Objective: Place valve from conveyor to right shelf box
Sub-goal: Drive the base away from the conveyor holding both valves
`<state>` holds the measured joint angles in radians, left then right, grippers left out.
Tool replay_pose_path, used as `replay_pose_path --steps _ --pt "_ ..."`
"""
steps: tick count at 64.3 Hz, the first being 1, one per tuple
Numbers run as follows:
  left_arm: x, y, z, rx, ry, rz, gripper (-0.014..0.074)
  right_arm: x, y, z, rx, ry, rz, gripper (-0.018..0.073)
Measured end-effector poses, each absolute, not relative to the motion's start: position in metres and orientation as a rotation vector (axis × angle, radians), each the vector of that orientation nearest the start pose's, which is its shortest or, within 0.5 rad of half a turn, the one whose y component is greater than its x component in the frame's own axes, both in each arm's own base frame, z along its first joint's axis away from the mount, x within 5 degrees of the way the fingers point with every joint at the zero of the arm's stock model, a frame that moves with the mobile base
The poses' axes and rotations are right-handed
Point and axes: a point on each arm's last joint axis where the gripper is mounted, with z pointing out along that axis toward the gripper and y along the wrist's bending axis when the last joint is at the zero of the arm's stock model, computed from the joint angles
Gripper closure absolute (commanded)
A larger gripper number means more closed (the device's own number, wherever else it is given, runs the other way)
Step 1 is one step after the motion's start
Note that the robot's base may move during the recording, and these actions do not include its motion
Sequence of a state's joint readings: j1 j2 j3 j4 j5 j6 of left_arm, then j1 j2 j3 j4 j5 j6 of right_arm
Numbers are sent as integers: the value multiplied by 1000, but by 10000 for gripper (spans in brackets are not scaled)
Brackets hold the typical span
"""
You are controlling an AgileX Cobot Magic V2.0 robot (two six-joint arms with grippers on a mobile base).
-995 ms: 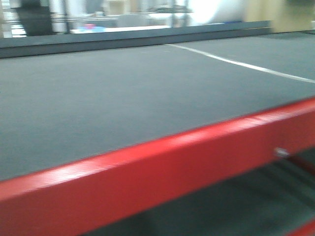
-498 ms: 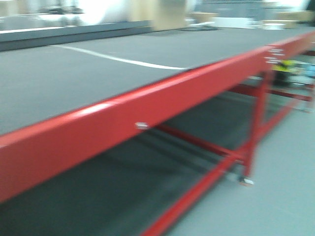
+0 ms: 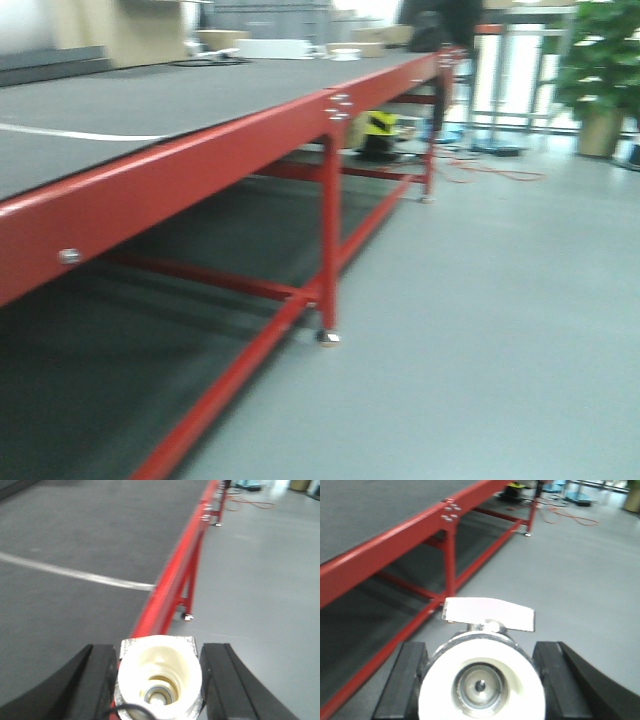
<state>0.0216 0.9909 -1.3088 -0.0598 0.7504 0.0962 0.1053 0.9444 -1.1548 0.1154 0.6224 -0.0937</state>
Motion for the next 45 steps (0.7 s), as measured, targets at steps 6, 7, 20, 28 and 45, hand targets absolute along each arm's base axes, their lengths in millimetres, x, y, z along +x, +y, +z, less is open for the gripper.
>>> replay_pose_path --steps 6,7,20,28,45 --pt "185 0 469 55 1914 10 707 183 26 440 -145 1888 135 713" --pt "185 0 469 55 1914 10 707 183 26 440 -145 1888 135 713" --pt "185 0 469 55 1914 10 707 183 26 440 -145 1888 135 713" --pt "185 0 469 55 1914 10 707 183 26 440 -145 1888 135 713" --pt "185 0 469 55 1914 10 707 183 26 440 -145 1888 135 713"
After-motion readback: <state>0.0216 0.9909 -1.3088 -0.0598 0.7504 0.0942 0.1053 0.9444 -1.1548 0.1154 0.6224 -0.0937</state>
